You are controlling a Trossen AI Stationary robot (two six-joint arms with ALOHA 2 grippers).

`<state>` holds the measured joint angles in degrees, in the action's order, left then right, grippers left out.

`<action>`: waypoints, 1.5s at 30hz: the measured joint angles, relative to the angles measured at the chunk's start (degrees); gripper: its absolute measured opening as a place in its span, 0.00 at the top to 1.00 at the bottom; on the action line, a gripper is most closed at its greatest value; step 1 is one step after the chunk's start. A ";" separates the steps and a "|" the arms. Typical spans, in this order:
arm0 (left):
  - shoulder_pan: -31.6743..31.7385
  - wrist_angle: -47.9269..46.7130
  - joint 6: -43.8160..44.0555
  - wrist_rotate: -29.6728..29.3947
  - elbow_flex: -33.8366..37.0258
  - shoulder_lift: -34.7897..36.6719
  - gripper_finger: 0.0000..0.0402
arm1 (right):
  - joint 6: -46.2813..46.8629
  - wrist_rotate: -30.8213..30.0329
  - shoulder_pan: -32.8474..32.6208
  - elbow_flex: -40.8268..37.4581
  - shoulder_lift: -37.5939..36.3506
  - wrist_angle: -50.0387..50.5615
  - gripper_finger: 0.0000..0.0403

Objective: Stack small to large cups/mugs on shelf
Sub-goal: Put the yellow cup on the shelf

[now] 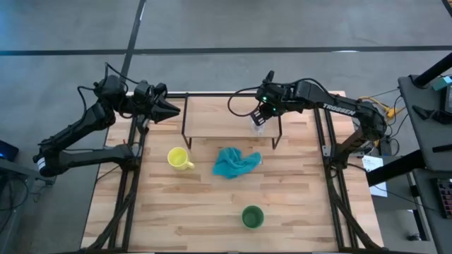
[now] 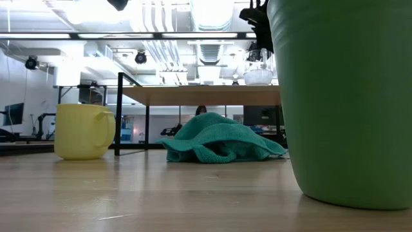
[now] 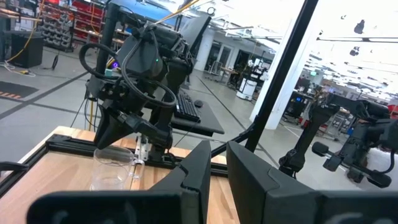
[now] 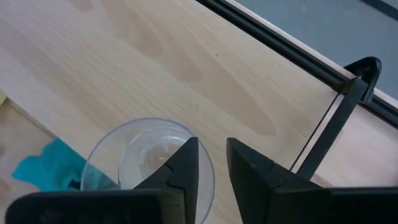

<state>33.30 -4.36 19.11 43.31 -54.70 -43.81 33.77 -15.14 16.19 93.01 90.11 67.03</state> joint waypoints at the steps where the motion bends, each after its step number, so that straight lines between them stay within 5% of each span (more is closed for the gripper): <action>1: 0.00 0.00 0.00 -0.01 0.00 0.00 0.90 | -0.01 0.01 0.00 0.13 0.00 -0.04 0.81; 14: 0.02 -0.04 0.11 -0.02 0.02 0.39 0.90 | -0.41 -0.76 -0.27 5.18 -0.02 -0.09 0.78; 21: 0.01 0.01 3.51 -0.02 -0.04 1.06 0.90 | -2.33 4.79 -2.12 11.22 -0.02 -0.07 0.80; 26: 0.01 1.20 10.89 -0.02 -0.17 1.41 0.90 | -6.36 10.18 -6.08 15.86 -0.02 -0.07 0.80; 45: 0.00 0.94 16.61 1.54 -0.07 0.52 0.90 | -4.87 10.02 -25.02 18.56 0.04 -4.41 0.79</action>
<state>33.30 -3.42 35.73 44.84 -54.76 -43.29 28.90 -5.13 -8.84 111.57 90.15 62.63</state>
